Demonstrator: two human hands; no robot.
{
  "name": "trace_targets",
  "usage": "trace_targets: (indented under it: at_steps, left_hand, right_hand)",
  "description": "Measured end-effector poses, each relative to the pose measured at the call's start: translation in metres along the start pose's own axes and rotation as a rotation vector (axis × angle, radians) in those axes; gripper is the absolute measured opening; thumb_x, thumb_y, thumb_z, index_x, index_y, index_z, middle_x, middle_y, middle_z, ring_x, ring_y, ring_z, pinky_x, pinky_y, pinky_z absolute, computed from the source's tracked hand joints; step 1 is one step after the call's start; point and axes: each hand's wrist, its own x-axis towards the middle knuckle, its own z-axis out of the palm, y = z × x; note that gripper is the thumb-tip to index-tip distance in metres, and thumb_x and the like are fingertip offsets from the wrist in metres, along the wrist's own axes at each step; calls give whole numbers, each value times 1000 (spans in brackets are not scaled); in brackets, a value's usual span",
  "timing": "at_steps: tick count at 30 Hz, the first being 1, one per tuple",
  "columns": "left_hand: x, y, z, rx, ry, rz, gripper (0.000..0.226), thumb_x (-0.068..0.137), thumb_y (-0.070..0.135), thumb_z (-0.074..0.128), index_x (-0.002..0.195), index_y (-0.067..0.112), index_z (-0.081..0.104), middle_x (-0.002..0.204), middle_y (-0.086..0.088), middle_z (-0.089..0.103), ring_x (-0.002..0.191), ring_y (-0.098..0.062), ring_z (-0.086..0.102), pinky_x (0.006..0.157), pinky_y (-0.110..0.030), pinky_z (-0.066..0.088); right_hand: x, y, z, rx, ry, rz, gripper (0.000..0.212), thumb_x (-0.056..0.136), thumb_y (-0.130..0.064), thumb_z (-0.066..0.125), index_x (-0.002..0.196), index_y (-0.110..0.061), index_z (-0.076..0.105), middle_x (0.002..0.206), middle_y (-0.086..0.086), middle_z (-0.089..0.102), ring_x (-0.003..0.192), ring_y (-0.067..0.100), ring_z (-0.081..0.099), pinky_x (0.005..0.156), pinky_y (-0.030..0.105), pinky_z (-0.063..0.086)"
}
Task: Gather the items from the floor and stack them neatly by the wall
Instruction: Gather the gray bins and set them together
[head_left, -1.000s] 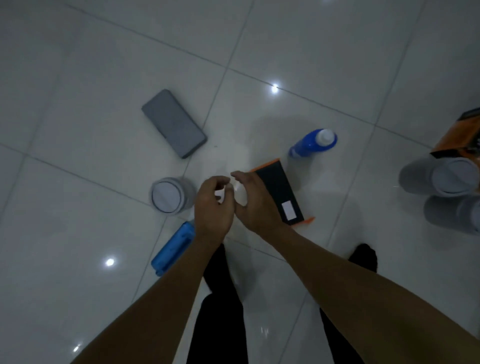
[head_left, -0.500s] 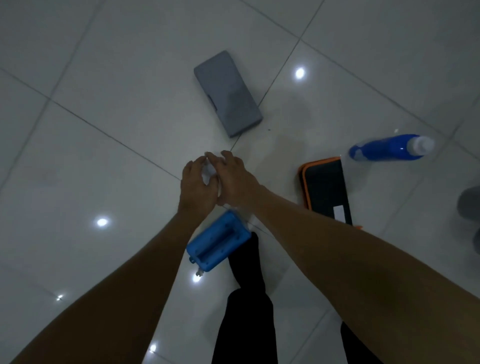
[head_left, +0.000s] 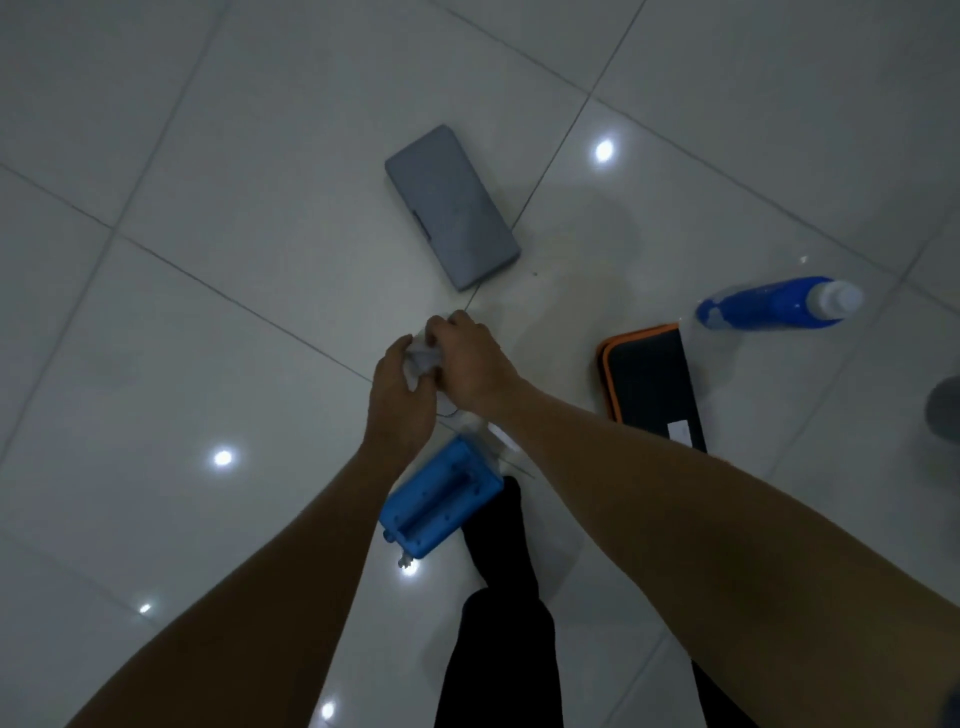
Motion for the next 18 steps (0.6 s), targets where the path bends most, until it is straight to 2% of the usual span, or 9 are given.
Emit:
trace_targets:
  at_steps: [1, 3, 4, 6, 9, 11, 13, 15, 18]
  left_hand:
    - [-1, 4, 3, -21, -12, -8, 29, 102, 9, 47, 110, 37, 46, 107, 15, 56, 92, 12, 56, 88, -15, 44]
    - [0, 10, 8, -45, -22, -5, 31, 102, 7, 47, 111, 37, 43, 102, 22, 52, 85, 20, 54, 87, -9, 45]
    - [1, 11, 10, -56, -21, 6, 32, 102, 6, 48, 119, 33, 43, 107, 20, 54, 90, 17, 54, 95, -15, 46]
    - [10, 9, 14, -45, -12, -1, 44, 101, 11, 50, 143, 17, 39, 129, 3, 56, 109, 1, 54, 104, -28, 43]
    - [18, 6, 17, -72, -19, -173, 68, 98, 26, 56, 156, 20, 21, 149, -11, 44, 117, -15, 50, 91, -28, 43]
    - [22, 2, 19, -133, -36, -245, 71, 97, 32, 56, 157, 29, 18, 148, -9, 46, 113, -18, 53, 88, -34, 45]
    - [25, 1, 20, -196, -30, -260, 69, 97, 35, 57, 155, 31, 20, 145, -9, 48, 110, -19, 54, 87, -37, 49]
    - [27, 2, 22, -243, -27, -259, 69, 96, 38, 59, 154, 30, 23, 142, -8, 51, 108, -18, 57, 86, -34, 50]
    - [27, 2, 21, -275, -54, -260, 69, 98, 38, 58, 155, 26, 22, 139, -7, 54, 100, -11, 59, 81, -29, 50]
  right_hand:
    - [1, 3, -2, 45, 17, 26, 21, 85, -15, 71, 102, -7, 60, 101, 15, 54, 87, 33, 59, 73, 42, 54]
    - [1, 7, -6, 98, 10, 77, 18, 88, -14, 68, 103, -7, 60, 101, 15, 54, 88, 33, 59, 77, 43, 54]
    - [1, 9, -6, 111, 6, 98, 20, 89, -16, 68, 105, -7, 61, 103, 16, 54, 90, 34, 59, 80, 44, 54]
    - [0, 12, -6, 129, 32, 112, 23, 91, -19, 67, 109, -7, 61, 107, 17, 54, 92, 35, 59, 82, 45, 54]
    - [-4, 16, -2, 130, 23, 96, 28, 91, -20, 66, 115, -8, 58, 110, 19, 52, 94, 36, 57, 81, 45, 54]
    - [-5, 16, 3, 68, -49, 100, 48, 87, -28, 69, 129, -11, 52, 120, 18, 51, 102, 37, 55, 86, 45, 51]
    - [-7, 17, 6, -45, -138, 108, 83, 80, -40, 77, 148, -16, 34, 138, 17, 42, 122, 38, 46, 97, 47, 47]
    - [-11, 20, 5, -65, -197, 142, 110, 71, -35, 87, 156, -21, 18, 150, 17, 29, 132, 39, 35, 103, 50, 45]
    - [-15, 16, -2, -170, -199, 125, 117, 69, -25, 90, 157, -27, 14, 151, 18, 23, 130, 39, 36, 99, 51, 48]
